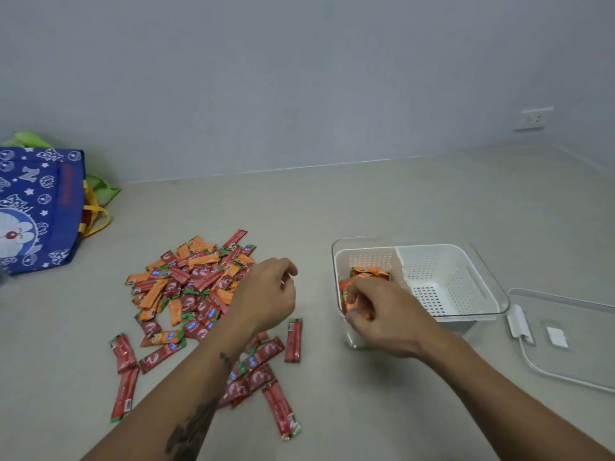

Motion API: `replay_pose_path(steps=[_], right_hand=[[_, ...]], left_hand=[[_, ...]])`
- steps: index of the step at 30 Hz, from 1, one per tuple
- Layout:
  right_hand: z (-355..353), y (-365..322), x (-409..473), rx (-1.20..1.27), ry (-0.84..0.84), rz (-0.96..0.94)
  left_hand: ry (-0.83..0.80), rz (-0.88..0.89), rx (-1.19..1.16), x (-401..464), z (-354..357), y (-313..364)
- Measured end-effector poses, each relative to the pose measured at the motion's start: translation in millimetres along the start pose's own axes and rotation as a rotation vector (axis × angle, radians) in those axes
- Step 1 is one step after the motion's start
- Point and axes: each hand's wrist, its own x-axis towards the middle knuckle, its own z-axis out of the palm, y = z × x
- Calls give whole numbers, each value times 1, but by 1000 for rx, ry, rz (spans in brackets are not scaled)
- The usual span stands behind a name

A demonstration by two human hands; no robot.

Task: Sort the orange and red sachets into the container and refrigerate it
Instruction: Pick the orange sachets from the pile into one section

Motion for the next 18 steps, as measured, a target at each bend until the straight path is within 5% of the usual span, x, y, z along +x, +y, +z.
replay_pose_path(steps=[6, 18], right_hand=[[32, -79, 53, 80, 26, -118], [193, -159, 124, -52, -391, 18]], left_hand=[[-33, -134, 52, -40, -28, -92], [-145, -364, 86, -106, -61, -265]])
